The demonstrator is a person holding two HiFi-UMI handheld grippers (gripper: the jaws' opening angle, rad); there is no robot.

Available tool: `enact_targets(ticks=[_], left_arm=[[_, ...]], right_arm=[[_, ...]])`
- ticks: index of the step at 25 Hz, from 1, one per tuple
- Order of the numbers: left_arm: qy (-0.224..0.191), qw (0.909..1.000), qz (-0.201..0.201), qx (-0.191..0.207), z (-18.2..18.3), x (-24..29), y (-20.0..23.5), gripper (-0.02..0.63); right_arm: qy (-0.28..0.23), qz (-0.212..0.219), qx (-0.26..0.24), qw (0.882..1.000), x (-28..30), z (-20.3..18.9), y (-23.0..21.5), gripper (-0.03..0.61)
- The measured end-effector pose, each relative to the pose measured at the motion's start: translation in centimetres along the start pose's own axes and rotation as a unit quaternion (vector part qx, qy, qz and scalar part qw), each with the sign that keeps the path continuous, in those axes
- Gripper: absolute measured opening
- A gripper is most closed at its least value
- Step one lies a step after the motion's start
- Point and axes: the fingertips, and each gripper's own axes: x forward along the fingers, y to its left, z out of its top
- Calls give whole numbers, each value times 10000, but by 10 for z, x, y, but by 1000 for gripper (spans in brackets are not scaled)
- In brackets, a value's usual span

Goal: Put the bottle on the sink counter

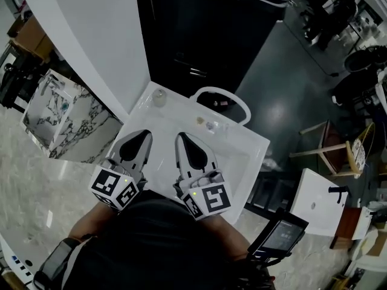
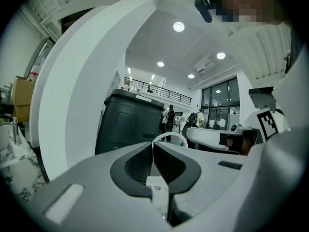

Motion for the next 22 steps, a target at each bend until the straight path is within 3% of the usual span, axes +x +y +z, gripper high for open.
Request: enact_targets(ticks=[6, 22], left_arm=[[110, 9999, -70, 46, -8, 0, -3, 11], [292, 9994, -167, -99, -21, 8, 3, 11]], right_arm=[[113, 5, -261, 9996, -1, -5, 8, -5], [368, -27, -221, 9991, 5, -26, 9, -5]])
